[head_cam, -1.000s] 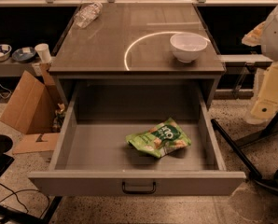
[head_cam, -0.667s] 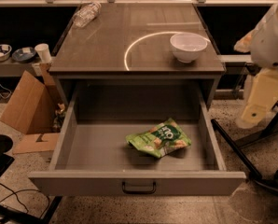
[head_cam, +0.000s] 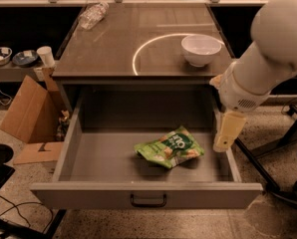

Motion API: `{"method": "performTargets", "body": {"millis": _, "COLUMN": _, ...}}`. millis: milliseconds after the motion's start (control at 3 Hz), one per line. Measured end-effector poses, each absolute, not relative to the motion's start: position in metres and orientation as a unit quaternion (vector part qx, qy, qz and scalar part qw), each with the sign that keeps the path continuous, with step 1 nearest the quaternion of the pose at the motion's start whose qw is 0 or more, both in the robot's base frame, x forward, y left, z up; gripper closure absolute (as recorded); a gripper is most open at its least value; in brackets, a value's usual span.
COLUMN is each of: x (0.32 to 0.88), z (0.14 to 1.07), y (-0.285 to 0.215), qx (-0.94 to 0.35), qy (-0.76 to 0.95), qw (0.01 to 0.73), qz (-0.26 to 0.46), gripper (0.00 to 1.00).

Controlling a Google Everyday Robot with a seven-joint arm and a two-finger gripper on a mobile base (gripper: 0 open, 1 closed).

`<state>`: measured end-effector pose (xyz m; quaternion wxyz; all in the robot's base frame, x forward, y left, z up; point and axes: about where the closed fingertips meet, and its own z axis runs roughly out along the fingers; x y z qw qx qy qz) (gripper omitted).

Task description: Pick green rice chip bag from top drawer and place on counter

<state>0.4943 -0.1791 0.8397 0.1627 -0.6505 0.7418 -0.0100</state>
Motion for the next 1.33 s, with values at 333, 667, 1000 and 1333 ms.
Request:
{"method": "performTargets", "body": {"millis": 333, "x": 0.524, "z": 0.798, "y": -0.165, "qx": -0.682, "qy": 0.712, "qw": 0.165, "qz": -0.027, "gripper": 0.0}}
{"method": "performTargets", "body": {"millis": 667, "x": 0.54, "z": 0.767, "y": -0.15, "qx": -0.703, "qy": 0.693, "qw": 0.156, "qz": -0.039, "gripper": 0.0}}
{"method": "performTargets", "body": {"millis": 1000, "x": 0.541, "z": 0.766, "y": -0.149, "qx": -0.707, "qy": 0.689, "qw": 0.154, "qz": -0.042, "gripper": 0.0}}
{"method": "performTargets", "body": {"millis": 1333, "x": 0.541, "z": 0.766, "y": -0.149, "qx": -0.707, "qy": 0.689, "qw": 0.154, "qz": -0.042, "gripper": 0.0}}
